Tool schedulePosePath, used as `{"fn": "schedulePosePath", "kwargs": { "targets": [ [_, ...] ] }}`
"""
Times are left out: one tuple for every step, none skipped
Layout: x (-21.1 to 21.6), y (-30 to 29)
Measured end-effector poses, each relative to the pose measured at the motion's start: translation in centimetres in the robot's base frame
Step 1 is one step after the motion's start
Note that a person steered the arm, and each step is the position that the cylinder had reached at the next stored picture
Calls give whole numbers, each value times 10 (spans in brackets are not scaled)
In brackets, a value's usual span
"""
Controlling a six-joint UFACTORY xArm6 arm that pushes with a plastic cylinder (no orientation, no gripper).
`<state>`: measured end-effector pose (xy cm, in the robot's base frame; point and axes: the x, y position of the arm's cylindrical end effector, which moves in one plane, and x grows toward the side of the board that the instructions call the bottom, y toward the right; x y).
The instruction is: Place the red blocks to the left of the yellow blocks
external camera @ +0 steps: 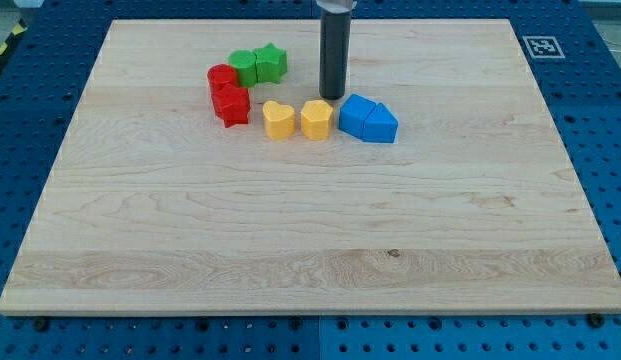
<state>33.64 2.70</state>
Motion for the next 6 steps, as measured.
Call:
{"fn": "schedulePosePath", "kwargs": {
  "targets": [
    [-1, 35],
    [5, 70],
    [22, 71],
    [25, 56],
    [25, 46],
    [30, 35]
  ]
}}
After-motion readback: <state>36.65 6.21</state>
